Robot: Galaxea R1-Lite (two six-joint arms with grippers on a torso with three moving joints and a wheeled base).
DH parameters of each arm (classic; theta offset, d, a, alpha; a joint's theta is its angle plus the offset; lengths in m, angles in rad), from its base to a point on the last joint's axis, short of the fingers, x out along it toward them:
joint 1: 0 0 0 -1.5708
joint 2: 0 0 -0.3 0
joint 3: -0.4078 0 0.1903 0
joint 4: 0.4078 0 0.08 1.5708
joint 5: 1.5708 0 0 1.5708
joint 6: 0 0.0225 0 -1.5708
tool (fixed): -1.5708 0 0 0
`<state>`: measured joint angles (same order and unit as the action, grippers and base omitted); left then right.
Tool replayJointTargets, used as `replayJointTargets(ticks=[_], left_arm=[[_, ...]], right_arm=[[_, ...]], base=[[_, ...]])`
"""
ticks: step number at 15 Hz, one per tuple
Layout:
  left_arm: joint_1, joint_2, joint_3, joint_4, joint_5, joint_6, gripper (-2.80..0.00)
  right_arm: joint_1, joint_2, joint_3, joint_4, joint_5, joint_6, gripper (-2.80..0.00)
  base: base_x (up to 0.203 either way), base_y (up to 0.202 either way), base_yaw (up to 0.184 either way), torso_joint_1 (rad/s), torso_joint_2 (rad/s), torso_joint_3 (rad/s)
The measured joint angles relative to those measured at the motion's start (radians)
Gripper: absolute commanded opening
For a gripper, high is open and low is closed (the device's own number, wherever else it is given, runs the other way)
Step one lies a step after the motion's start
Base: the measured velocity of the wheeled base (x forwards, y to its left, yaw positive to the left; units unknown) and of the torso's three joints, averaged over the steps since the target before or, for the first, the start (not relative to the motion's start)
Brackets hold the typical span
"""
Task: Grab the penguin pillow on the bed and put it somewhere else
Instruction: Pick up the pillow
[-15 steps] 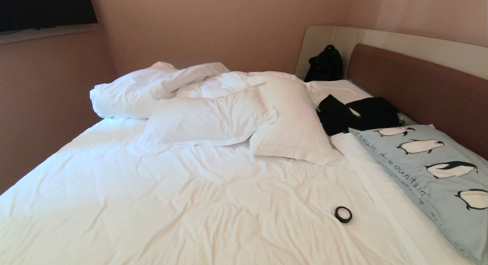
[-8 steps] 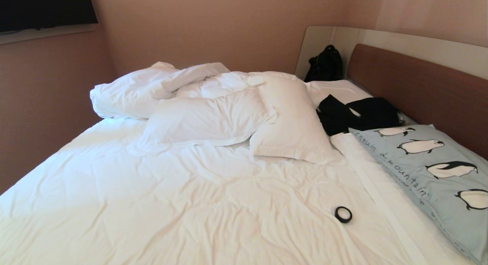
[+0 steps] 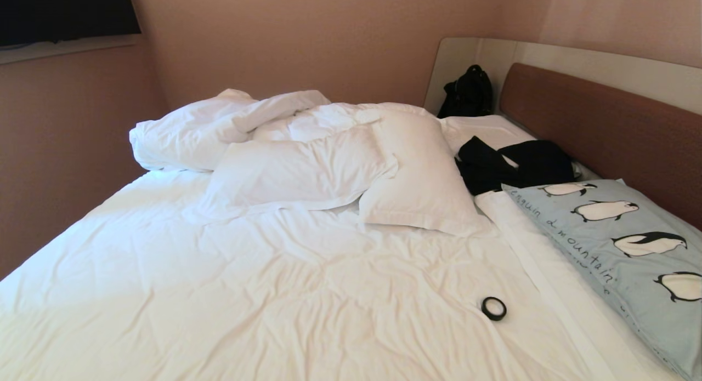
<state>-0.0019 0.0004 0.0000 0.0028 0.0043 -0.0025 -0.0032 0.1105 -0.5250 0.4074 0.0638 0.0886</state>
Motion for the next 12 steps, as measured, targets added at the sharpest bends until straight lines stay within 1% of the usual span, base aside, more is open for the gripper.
replayJointTargets(ticks=[7, 12], left_arm=[[0.001, 0.0, 0.0, -0.001, 0.0, 0.002, -2.8], [0.0, 0.0, 0.0, -0.001, 0.0, 0.003, -2.8]], right_arm=[[0.0, -0.096, 0.027, -0.001, -0.014, -0.069, -2.8], [0.0, -0.107, 0.045, -0.031, -0.012, -0.074, -2.8]], base=[[0.0, 0.0, 0.0, 0.0, 0.0, 0.0], [0.0, 0.0, 0.0, 0.0, 0.0, 0.0]])
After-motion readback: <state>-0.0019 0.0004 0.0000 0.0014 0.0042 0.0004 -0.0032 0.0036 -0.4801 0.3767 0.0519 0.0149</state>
